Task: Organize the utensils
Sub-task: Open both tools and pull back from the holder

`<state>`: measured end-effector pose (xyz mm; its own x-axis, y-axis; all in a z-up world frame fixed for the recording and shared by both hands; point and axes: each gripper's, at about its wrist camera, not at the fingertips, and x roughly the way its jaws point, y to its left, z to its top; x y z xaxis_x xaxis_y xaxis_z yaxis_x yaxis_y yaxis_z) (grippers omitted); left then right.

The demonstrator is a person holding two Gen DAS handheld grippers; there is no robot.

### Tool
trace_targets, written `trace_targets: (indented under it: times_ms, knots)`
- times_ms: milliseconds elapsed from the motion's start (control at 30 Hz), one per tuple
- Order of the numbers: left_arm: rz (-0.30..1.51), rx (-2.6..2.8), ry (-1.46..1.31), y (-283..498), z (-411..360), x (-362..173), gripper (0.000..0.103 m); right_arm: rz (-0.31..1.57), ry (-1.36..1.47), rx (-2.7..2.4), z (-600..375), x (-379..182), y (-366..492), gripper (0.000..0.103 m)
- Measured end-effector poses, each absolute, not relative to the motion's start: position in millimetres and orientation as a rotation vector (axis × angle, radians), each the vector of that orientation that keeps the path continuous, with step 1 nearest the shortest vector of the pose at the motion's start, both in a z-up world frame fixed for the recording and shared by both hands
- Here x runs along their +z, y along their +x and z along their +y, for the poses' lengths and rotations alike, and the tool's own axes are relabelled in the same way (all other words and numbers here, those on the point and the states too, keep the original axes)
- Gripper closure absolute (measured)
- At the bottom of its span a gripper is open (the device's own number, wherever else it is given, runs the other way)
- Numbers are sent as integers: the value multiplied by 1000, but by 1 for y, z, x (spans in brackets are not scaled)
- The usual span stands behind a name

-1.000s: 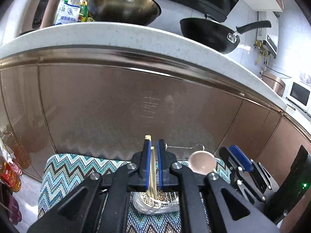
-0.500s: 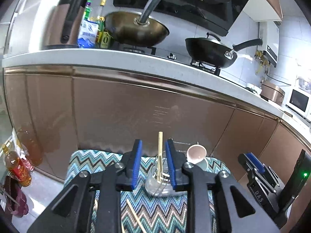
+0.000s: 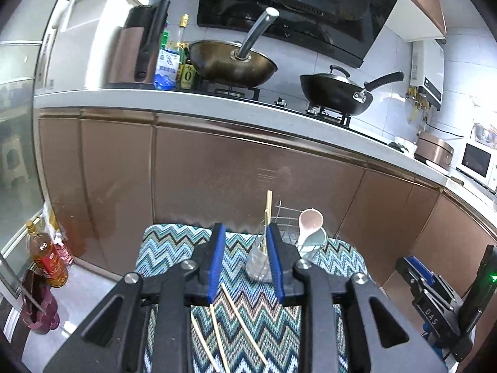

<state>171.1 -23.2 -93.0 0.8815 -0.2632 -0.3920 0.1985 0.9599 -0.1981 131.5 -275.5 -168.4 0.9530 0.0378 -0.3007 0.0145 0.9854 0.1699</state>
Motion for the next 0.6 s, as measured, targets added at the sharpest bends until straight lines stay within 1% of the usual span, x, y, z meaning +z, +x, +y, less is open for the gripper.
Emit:
trace_targets:
  times_ms: [267, 600]
  knots:
    - [404, -201, -178, 132, -7, -90, 76, 286, 184, 23, -274, -164, 95, 63]
    - [400, -148, -190, 101, 9, -89, 74, 261, 195, 42, -268, -163, 69, 63]
